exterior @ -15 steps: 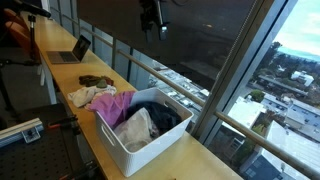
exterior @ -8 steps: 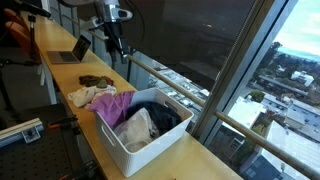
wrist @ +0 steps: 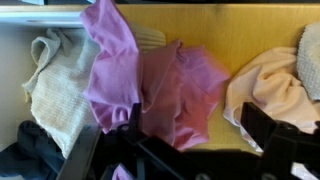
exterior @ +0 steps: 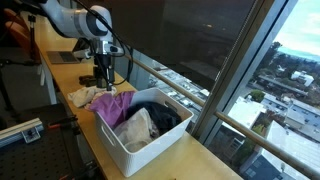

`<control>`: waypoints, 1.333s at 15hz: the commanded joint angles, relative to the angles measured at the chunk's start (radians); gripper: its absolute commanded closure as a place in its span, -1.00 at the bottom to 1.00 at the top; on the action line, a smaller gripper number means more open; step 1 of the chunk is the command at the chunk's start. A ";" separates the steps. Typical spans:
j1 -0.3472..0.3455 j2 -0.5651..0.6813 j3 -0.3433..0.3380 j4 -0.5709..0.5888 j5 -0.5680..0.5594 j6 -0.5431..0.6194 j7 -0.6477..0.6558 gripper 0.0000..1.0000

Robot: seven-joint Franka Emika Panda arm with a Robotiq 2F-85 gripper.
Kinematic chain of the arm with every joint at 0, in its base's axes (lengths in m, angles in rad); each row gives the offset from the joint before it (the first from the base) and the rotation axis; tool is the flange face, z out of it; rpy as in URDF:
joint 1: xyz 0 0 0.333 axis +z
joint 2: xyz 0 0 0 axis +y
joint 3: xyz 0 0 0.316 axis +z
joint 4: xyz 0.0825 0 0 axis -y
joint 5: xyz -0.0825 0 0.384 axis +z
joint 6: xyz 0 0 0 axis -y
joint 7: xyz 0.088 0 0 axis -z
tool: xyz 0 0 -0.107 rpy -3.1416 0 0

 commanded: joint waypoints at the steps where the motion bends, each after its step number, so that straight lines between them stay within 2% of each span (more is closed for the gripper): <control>1: 0.042 0.020 -0.027 0.013 -0.019 -0.054 0.021 -1.00; 4: 0.052 0.010 -0.042 0.003 -0.055 -0.076 0.025 -1.00; 7: 0.051 -0.007 -0.058 -0.014 -0.138 -0.096 0.027 -1.00; 12: 0.037 0.008 -0.070 -0.031 -0.211 -0.079 0.030 -1.00; 13: 0.036 0.008 -0.070 -0.036 -0.216 -0.077 0.030 -0.50; 14: 0.035 0.007 -0.070 -0.041 -0.218 -0.076 0.029 -0.47; 20: 0.031 -0.022 -0.066 -0.044 -0.205 -0.086 0.018 0.45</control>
